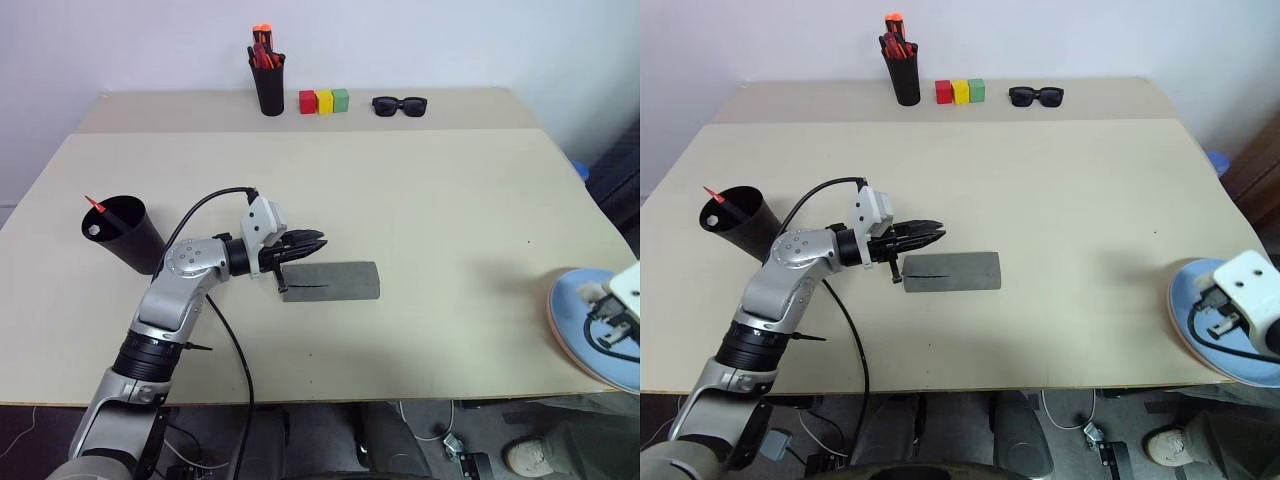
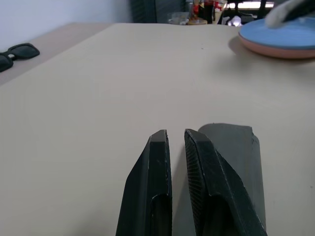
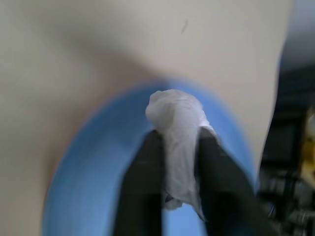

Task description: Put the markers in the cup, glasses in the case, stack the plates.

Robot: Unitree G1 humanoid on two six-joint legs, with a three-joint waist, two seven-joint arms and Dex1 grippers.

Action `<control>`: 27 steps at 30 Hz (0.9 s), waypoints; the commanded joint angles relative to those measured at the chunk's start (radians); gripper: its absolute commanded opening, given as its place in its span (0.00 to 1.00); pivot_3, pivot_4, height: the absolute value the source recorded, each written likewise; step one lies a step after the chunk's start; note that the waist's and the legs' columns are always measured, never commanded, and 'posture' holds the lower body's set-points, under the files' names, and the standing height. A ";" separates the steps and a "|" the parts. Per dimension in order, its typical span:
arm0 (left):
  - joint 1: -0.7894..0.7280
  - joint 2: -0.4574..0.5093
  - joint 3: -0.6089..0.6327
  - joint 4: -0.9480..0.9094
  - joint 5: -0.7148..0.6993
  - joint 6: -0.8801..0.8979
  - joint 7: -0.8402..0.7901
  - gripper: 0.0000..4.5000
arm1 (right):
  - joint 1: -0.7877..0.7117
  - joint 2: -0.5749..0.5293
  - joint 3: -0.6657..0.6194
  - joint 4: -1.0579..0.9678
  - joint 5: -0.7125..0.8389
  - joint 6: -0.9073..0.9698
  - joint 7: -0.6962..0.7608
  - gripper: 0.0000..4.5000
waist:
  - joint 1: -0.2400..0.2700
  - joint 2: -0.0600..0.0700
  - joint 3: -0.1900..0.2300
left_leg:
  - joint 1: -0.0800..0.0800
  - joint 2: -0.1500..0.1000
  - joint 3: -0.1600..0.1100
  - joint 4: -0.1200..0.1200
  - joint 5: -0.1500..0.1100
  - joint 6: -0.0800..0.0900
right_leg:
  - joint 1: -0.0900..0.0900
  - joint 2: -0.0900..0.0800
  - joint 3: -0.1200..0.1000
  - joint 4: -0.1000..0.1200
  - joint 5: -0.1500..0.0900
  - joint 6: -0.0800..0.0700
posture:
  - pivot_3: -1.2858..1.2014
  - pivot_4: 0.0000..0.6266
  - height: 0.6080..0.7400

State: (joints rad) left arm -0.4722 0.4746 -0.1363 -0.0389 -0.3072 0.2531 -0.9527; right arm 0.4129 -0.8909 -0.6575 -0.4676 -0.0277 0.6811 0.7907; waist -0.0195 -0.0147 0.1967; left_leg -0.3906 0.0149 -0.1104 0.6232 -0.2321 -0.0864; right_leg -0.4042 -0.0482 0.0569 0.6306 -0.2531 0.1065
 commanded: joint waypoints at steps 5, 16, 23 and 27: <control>0.018 0.059 0.078 -0.064 0.000 0.000 0.032 0.11 | -0.114 -0.023 0.019 -0.018 0.025 -0.063 -0.022 0.77 | -0.004 0.000 0.000 | 0.000 0.000 0.001 0.001 0.000 0.000 | 0.000 0.000 0.000 0.001 0.000 0.000 | 0.52 0.24 1.00; 0.349 0.147 0.260 -0.319 -0.029 0.113 0.160 0.11 | -0.478 0.084 0.242 0.084 0.287 -0.153 0.052 0.77 | -0.004 0.000 0.001 | 0.000 0.001 0.000 -0.001 0.000 0.000 | 0.000 0.000 0.000 0.000 0.002 -0.003 | 0.52 0.24 1.00; 0.495 0.162 0.350 -0.411 -0.036 0.134 0.217 0.11 | -0.597 0.118 0.357 0.224 0.330 -0.215 0.075 0.77 | 0.003 0.000 0.001 | -0.001 0.000 0.001 0.000 0.000 0.000 | 0.000 -0.001 0.000 -0.001 0.002 -0.003 | 0.52 0.24 1.00; 0.555 0.169 0.364 -0.447 -0.022 0.134 0.239 0.11 | -0.628 0.138 0.404 0.279 0.349 -0.256 0.103 0.77 | 0.001 0.000 0.001 | 0.000 0.001 0.001 -0.001 0.000 0.000 | -0.001 0.000 0.000 0.000 0.002 -0.004 | 0.52 0.24 1.00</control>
State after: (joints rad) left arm 0.0785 0.6306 0.1953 -0.4406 -0.3327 0.3980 -0.7272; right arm -0.1950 -0.7600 -0.2553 -0.1843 0.3003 0.4564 0.8826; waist -0.0190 -0.0145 0.1972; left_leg -0.3905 0.0156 -0.1097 0.6222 -0.2323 -0.0861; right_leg -0.4050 -0.0486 0.0572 0.6306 -0.2514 0.1028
